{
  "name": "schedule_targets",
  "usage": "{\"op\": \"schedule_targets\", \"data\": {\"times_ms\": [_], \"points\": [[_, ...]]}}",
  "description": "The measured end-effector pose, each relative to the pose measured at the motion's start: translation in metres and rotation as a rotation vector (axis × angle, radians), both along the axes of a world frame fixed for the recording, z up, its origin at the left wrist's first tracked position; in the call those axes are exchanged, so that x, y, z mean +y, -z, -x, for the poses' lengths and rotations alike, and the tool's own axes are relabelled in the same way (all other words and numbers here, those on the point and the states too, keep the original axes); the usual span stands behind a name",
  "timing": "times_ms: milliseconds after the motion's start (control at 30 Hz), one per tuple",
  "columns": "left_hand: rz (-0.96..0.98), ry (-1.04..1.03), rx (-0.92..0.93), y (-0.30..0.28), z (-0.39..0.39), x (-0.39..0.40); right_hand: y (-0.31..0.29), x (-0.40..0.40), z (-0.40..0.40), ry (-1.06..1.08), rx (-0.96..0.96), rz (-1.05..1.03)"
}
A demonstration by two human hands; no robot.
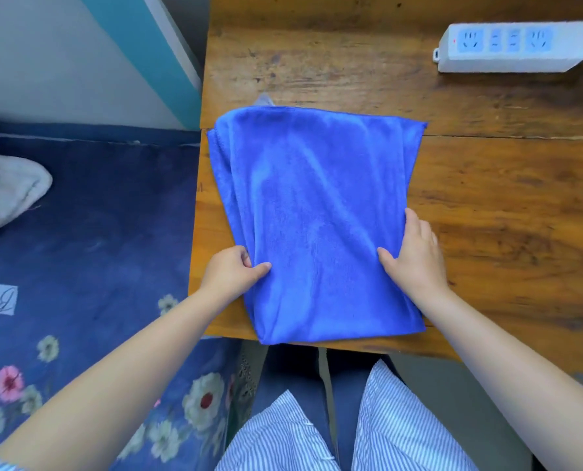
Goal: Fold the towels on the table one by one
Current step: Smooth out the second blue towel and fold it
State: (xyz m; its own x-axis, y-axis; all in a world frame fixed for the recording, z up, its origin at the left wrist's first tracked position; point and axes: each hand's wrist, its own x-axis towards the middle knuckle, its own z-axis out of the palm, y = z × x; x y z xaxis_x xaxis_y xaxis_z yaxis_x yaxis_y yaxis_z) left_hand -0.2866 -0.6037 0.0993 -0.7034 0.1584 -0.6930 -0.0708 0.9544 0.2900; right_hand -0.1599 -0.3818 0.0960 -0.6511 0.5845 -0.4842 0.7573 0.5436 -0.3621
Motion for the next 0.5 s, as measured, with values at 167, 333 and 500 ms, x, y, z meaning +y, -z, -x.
{"op": "schedule_targets", "data": {"times_ms": [167,333,500], "points": [[0.002,0.123,-0.198,0.001,-0.038,-0.018,-0.005,-0.022,-0.032,0.057,-0.094,-0.036],[-0.203,0.009,-0.13,-0.005,-0.056,-0.024,-0.005,-0.04,-0.066,-0.003,-0.191,-0.104],[-0.491,-0.235,-0.115,-0.023,-0.05,-0.025,-0.011,-0.044,-0.085,0.046,-0.085,-0.119]]}}
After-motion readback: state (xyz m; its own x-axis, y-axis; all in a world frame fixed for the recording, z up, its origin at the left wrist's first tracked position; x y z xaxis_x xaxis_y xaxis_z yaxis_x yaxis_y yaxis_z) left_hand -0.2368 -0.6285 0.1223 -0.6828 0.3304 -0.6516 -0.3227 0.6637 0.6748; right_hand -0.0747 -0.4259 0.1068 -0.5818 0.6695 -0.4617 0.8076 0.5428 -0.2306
